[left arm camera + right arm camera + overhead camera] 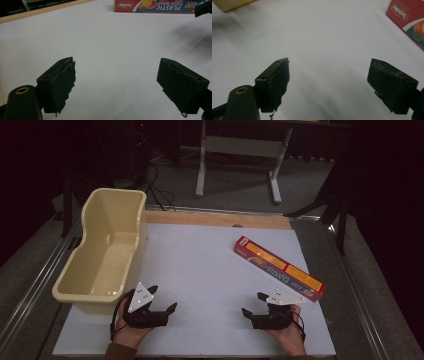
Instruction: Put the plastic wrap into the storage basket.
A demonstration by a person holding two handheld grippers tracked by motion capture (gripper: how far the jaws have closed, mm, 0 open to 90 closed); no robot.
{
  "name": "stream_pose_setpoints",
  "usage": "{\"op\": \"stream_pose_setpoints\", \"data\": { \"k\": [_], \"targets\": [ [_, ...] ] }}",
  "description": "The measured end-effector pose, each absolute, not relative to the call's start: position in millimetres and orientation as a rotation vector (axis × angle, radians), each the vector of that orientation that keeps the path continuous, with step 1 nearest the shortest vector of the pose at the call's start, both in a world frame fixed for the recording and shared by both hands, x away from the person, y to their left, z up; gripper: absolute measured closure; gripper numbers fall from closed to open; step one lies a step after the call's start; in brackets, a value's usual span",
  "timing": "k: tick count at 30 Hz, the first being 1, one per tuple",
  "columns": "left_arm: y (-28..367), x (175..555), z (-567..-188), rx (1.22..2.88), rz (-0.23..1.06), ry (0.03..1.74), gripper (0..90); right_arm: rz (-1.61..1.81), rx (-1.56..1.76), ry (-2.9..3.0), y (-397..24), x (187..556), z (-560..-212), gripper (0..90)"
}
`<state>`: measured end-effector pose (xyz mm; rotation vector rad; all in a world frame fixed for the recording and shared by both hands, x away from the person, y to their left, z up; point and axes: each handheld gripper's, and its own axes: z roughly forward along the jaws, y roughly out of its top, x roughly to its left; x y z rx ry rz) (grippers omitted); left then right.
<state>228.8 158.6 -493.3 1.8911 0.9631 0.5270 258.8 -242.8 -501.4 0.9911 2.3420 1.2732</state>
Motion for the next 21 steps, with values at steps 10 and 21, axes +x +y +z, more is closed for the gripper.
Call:
{"op": "stream_pose_setpoints", "data": {
  "k": [10,21],
  "targets": [
    [158.1,229.9,-494.9,1.860,0.509,0.976,15.8,1.259,0.969,2.346,-243.2,263.6,-502.5,27.6],
    [160.5,230.3,-498.3,1.883,0.515,1.000,16.7,1.285,0.951,2.290,-259.7,277.0,-487.4,38.4]
  ]
}}
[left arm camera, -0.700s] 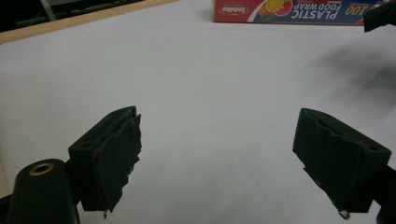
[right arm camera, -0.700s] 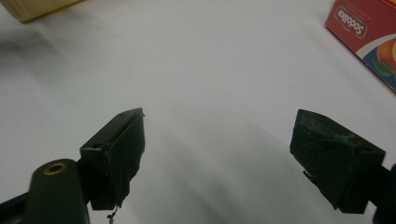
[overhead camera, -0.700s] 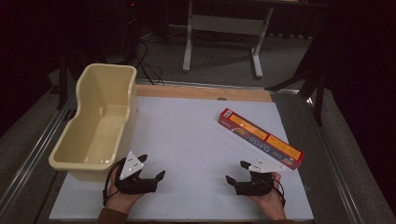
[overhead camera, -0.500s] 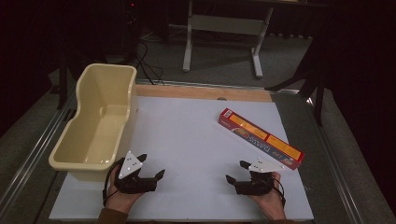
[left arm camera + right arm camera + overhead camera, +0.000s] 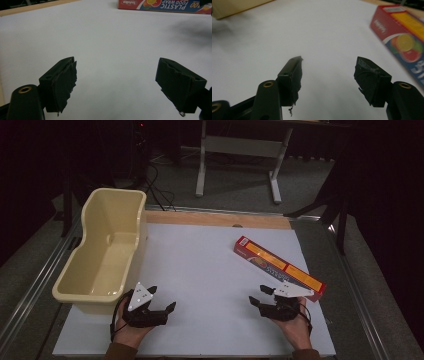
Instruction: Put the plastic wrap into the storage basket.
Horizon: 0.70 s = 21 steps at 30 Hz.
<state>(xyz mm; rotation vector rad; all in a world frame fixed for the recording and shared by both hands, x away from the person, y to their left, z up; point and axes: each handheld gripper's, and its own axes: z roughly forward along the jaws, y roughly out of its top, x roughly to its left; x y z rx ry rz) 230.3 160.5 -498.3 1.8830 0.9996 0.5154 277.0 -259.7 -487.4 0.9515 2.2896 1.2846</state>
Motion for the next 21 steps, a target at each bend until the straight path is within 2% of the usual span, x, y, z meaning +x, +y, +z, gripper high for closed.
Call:
{"op": "stream_pose_setpoints", "data": {
  "k": [10,14,21],
  "targets": [
    [168.8,223.0,-495.9,1.893,0.531,0.991,17.2,1.168,0.971,2.266,-294.7,314.4,-471.4,37.3],
    [168.0,222.4,-495.8,1.892,0.531,0.984,17.8,1.138,0.996,2.265,-310.1,327.8,-471.7,40.2],
    [168.0,222.8,-496.1,1.892,0.526,0.983,17.9,1.069,1.039,2.282,-330.2,348.2,-476.4,37.8]
  ]
}}
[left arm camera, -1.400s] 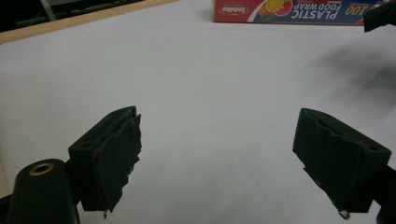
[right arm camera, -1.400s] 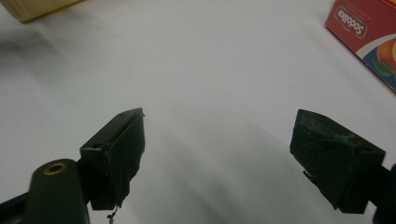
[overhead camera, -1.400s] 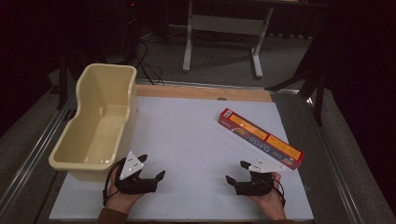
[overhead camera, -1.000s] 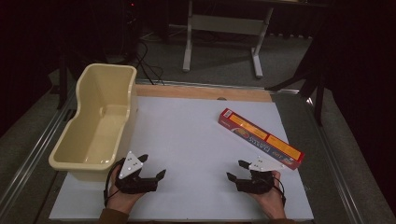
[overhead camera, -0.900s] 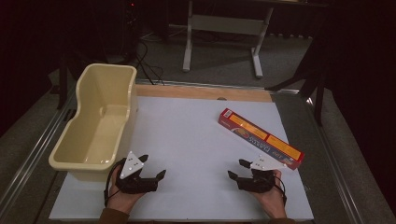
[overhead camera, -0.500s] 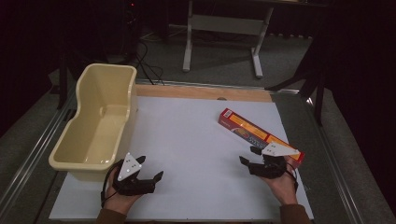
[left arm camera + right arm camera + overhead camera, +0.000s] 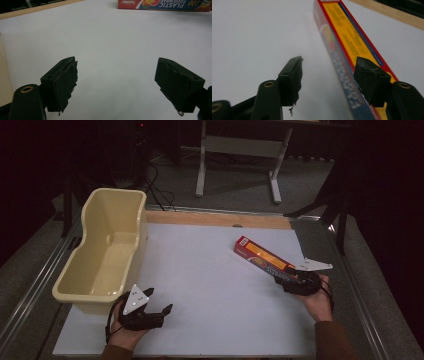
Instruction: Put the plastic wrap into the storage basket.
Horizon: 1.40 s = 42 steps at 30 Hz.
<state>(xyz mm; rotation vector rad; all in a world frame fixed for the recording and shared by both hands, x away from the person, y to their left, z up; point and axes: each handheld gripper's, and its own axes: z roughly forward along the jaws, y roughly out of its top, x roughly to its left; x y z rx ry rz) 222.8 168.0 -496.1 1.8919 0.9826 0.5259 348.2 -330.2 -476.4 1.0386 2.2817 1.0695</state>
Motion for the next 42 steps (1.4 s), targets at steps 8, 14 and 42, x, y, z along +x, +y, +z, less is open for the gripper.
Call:
{"op": "stream_pose_setpoints", "data": {
  "k": [8,14,42],
  "targets": [
    [165.1,222.8,-497.1,1.909,0.518,0.964,18.3,0.999,1.080,2.317,-354.1,376.3,-474.9,33.9],
    [161.8,224.4,-499.5,1.940,0.494,0.949,18.9,0.924,1.095,2.381,-357.9,396.2,-481.9,27.0],
    [158.1,222.5,-499.6,1.951,0.475,0.916,20.2,0.514,1.407,2.614,-327.8,380.9,-476.6,36.1]
  ]
}}
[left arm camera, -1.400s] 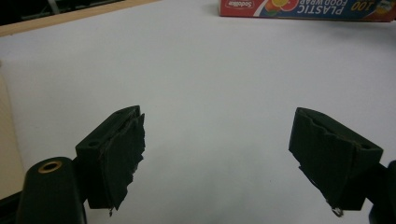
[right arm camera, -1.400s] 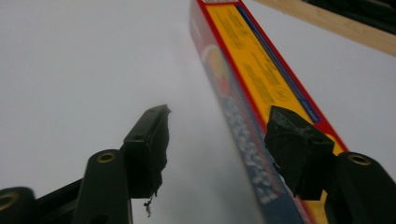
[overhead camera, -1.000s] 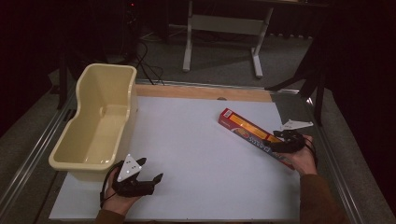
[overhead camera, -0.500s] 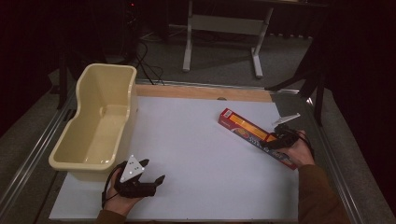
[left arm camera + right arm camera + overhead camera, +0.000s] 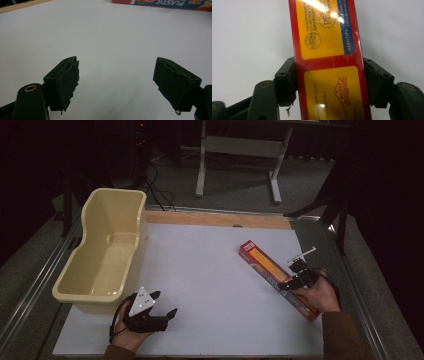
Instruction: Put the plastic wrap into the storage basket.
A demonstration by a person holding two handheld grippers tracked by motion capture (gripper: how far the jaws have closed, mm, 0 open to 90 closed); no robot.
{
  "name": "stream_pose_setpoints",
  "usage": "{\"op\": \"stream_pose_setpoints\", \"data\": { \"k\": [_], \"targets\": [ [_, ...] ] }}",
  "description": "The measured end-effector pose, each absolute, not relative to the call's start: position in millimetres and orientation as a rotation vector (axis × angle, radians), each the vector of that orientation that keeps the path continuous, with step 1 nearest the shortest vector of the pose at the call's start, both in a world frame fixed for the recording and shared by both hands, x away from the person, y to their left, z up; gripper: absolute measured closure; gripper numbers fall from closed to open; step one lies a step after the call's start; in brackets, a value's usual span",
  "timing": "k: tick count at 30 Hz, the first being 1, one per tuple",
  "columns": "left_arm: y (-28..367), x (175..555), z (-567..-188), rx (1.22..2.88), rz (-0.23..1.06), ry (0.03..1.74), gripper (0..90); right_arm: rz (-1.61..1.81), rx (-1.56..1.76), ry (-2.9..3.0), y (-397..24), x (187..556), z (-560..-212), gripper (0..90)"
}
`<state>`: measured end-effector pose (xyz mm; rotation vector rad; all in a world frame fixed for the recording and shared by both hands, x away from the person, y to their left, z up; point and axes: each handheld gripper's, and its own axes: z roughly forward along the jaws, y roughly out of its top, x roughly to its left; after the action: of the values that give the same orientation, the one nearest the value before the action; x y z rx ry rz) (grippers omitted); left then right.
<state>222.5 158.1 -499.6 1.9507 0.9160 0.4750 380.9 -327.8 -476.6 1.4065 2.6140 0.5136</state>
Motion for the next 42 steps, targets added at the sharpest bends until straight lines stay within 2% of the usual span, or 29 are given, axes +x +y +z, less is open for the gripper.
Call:
{"op": "stream_pose_setpoints", "data": {
  "k": [8,11,12,14,17,26,31,32,42],
  "targets": [
    [157.5,222.5,-500.0,1.951,0.475,0.913,20.3,0.578,1.433,2.613,-336.8,323.6,-478.0,36.9],
    [157.0,222.6,-500.2,1.953,0.473,0.915,20.3,0.570,1.400,2.622,-336.6,317.2,-477.7,36.5],
    [156.1,222.6,-500.4,1.955,0.472,0.911,20.3,0.541,1.344,2.635,-334.1,317.3,-476.5,32.3],
    [155.2,222.6,-500.5,1.954,0.472,0.911,20.3,0.529,1.277,2.661,-327.8,321.0,-472.8,28.0],
    [155.1,222.9,-500.4,1.953,0.474,0.911,20.3,0.509,1.213,2.677,-318.4,327.0,-467.3,26.6],
    [157.1,222.7,-499.2,1.943,0.477,0.911,20.3,0.311,1.134,2.808,-285.3,370.4,-471.0,25.9],
    [157.9,222.6,-498.6,1.938,0.475,0.912,20.4,0.171,1.186,2.877,-278.6,386.5,-484.3,30.4],
    [157.8,222.7,-498.7,1.938,0.475,0.912,20.4,0.162,1.225,2.894,-279.5,391.0,-488.2,34.2],
    [157.4,223.4,-499.4,1.940,0.471,0.914,20.8,0.040,1.336,2.863,-273.6,394.8,-487.2,39.4]
  ]
}}
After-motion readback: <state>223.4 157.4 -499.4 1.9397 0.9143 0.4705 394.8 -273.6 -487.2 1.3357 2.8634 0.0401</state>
